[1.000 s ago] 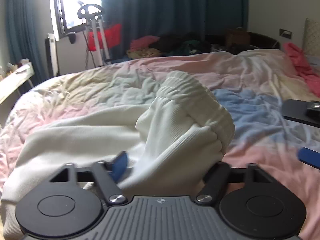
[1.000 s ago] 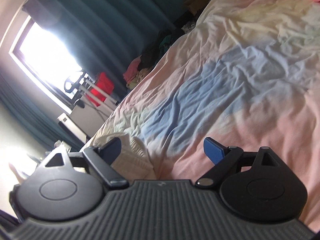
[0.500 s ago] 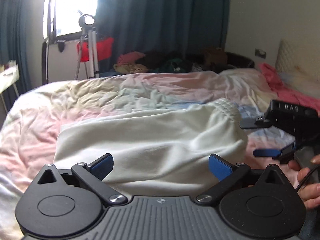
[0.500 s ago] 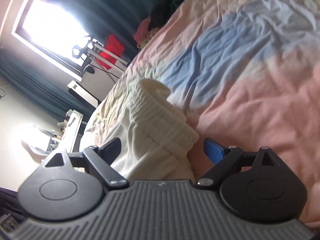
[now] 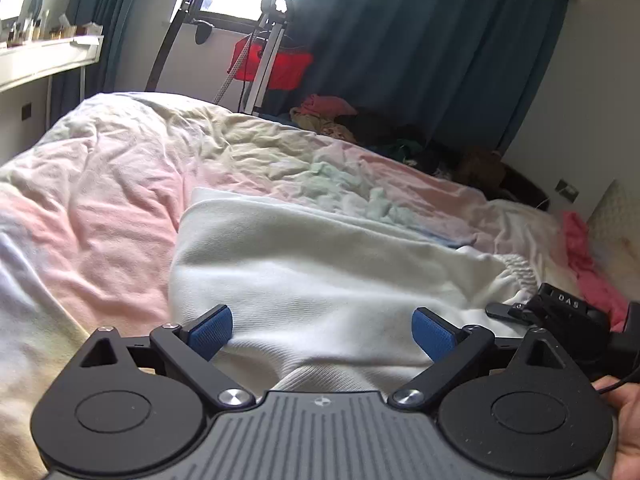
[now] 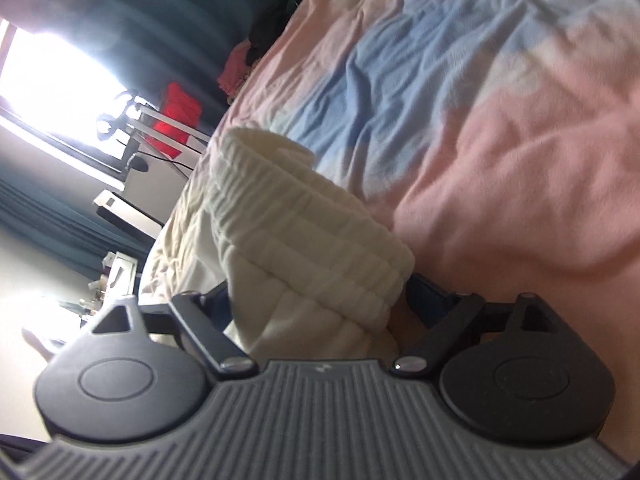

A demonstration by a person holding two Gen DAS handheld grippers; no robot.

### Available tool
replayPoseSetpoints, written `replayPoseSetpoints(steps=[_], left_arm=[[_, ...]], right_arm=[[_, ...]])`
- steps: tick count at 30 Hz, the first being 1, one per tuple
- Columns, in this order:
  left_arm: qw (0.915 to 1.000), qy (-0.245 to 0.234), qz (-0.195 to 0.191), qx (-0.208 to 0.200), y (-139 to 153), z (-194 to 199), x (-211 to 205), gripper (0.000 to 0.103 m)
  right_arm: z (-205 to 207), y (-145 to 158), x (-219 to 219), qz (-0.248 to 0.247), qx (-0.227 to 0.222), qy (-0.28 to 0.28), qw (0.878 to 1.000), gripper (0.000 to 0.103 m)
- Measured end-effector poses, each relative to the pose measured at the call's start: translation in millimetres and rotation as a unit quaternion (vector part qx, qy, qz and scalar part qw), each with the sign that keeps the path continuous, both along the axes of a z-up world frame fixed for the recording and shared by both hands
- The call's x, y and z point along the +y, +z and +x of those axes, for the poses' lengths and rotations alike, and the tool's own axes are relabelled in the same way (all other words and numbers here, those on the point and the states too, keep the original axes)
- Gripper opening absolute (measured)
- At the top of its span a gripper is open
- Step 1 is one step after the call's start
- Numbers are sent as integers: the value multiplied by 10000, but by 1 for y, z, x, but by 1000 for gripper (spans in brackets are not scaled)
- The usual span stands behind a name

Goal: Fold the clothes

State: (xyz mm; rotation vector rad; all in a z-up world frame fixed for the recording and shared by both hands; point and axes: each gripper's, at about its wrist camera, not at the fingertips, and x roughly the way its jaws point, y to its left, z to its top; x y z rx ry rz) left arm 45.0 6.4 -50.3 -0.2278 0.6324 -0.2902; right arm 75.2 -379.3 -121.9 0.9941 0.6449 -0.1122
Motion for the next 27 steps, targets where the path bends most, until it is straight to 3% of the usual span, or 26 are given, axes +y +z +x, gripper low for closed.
replayPoseSetpoints(steps=[3, 4, 8, 11, 13, 14, 16, 19, 22, 27], left_arm=[[9996, 14, 291, 26, -5, 1, -5, 96], [9992, 16, 391, 31, -6, 1, -7, 96], [9966, 258, 777, 115, -9, -1, -7, 97], [9958, 523, 507, 554, -16, 2, 10, 98], [9927, 748, 122, 935, -23, 6, 26, 98], [9905, 849, -35, 1080, -26, 8, 33, 98], [9860, 1037, -303, 1272, -32, 9, 46, 98], [9801, 1255, -573, 1427, -38, 9, 60, 98], [9749, 1298, -888, 1575, -43, 11, 72, 98], [9585, 1154, -1863, 1823, -54, 14, 88, 97]], right_arm=[[-1, 7, 7, -312, -88, 54, 9995, 72], [-4, 13, 9, -456, -173, 64, 9988, 63], [-20, 40, 14, -779, -793, 61, 9938, 48], [-32, 55, 23, -1133, -1072, 79, 9877, 47], [-34, 54, 26, -1283, -852, 105, 9880, 47], [-33, 45, 21, -1076, -615, 82, 9923, 47], [-34, 19, 4, -194, -279, -71, 9994, 51], [-40, -6, -10, 685, -223, -142, 9973, 62], [-39, -11, -10, 873, -80, -138, 9961, 82], [-32, -20, -3, 1025, 28, 54, 9947, 84]])
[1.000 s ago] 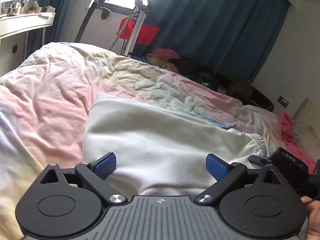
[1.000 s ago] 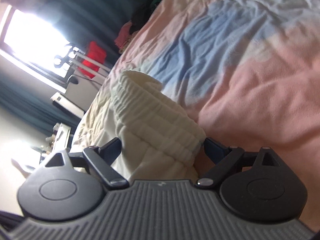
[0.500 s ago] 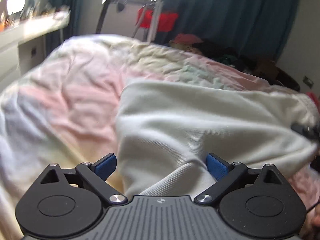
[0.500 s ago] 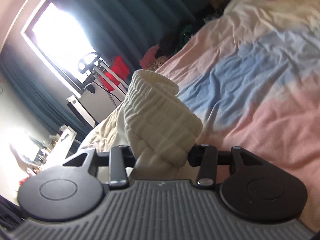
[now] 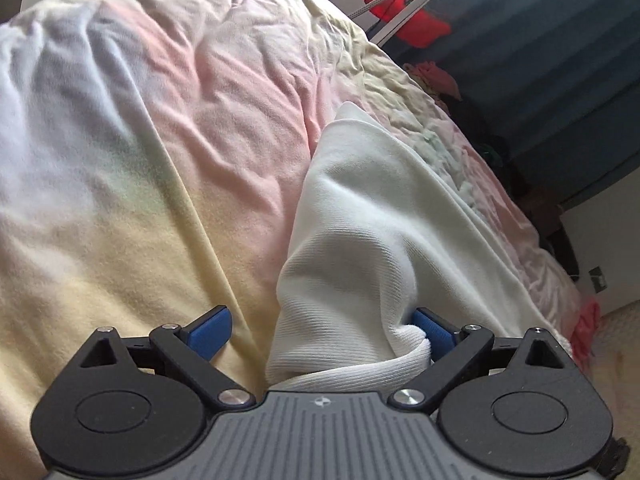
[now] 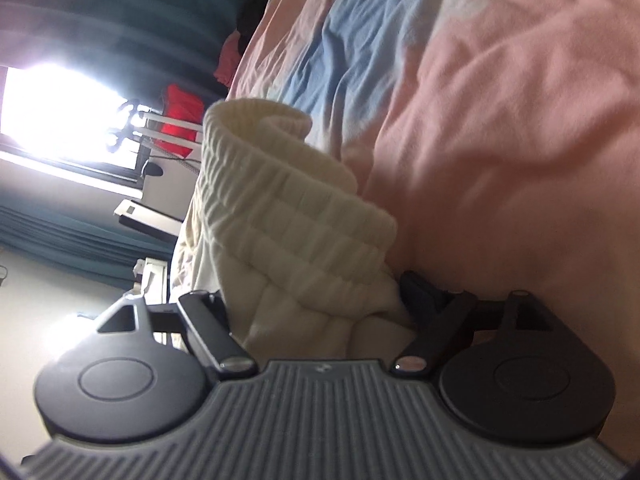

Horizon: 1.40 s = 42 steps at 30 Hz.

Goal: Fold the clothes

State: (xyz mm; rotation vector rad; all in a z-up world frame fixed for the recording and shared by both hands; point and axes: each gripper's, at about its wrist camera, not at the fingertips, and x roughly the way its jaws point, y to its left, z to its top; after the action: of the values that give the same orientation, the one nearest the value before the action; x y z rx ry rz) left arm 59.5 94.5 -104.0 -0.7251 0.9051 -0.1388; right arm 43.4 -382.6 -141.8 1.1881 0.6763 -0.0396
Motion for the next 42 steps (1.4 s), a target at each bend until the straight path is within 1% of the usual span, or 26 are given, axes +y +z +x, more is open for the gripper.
replayPoseSetpoints(steps=[1, 3, 4, 5, 8, 10, 11, 14, 15, 16, 17, 19, 20, 22, 23, 24, 25, 28, 30, 33, 37, 40, 42], left_arm=[[9997, 2, -248, 14, -3, 1, 3, 97], [9974, -64, -718, 41, -8, 3, 8, 94], [9964, -77, -846, 53, -10, 4, 8, 95], [9955, -87, -943, 62, -12, 4, 9, 95], [9947, -71, -1019, 122, -17, 6, 11, 93], [9948, -71, -1007, 154, -19, 7, 10, 91], [9951, -92, -971, 159, -19, 8, 9, 90], [9964, -59, -834, 156, -18, 6, 5, 82], [9961, 1, -866, 145, -17, 5, 5, 78], [9959, 50, -893, 129, -16, 4, 5, 74], [9958, 70, -905, 97, -14, 3, 5, 71], [9957, 112, -917, 65, -13, 1, 4, 63], [9957, 130, -919, 58, -12, 0, 4, 61], [9955, 134, -938, 16, -11, -3, 5, 53], [9952, 124, -971, -46, -10, -5, 5, 51], [9949, 110, -996, -120, -7, -7, 5, 45], [9947, 77, -1000, -226, -3, -8, 5, 42], [9927, -59, -1064, -558, 8, -15, 4, 39], [9896, -147, -1203, -777, 16, -20, 5, 37], [9837, -326, -1491, -951, 30, -26, 1, 36], [9801, -791, -1514, -1008, 54, -19, -24, 35], [9762, -1141, -1612, -900, 73, 6, -67, 34], [9738, -1414, -1554, -871, 90, 32, -106, 34]], right_arm=[[2, -1, 2, 22, 7, 60, 10000, 87], [5, -2, 8, -14, -6, 206, 9998, 88], [7, -2, 11, -24, -19, 278, 9996, 89], [7, -1, 11, 101, -141, 321, 9993, 89], [2, 0, 8, 715, -675, 327, 9946, 89], [1, 5, 10, 675, -851, 385, 9933, 89], [1, 7, 13, 546, -833, 445, 9940, 88], [6, 7, 22, 7, -503, 595, 9970, 87], [6, 5, 23, -99, -410, 556, 9976, 82], [6, 3, 23, -135, -326, 490, 9982, 74], [6, 0, 23, -168, -246, 424, 9987, 71], [4, -1, 21, -122, -206, 312, 9992, 63], [3, 0, 21, -170, -207, 310, 9992, 60], [0, 5, 25, -377, -238, 350, 9984, 50], [-1, 9, 27, -467, -256, 358, 9979, 48], [-3, 12, 28, -519, -293, 337, 9977, 44], [-5, 15, 30, -571, -330, 316, 9973, 42], [-13, 26, 31, -624, -508, 237, 9965, 37], [-19, 34, 29, -592, -655, 147, 9960, 36], [-36, 50, 25, -486, -867, 36, 9950, 35], [-57, 72, 7, -287, -966, -322, 9944, 34], [-70, 90, -22, -281, -1030, -559, 9927, 34], [-64, 105, -44, -382, -1040, -657, 9917, 34]])
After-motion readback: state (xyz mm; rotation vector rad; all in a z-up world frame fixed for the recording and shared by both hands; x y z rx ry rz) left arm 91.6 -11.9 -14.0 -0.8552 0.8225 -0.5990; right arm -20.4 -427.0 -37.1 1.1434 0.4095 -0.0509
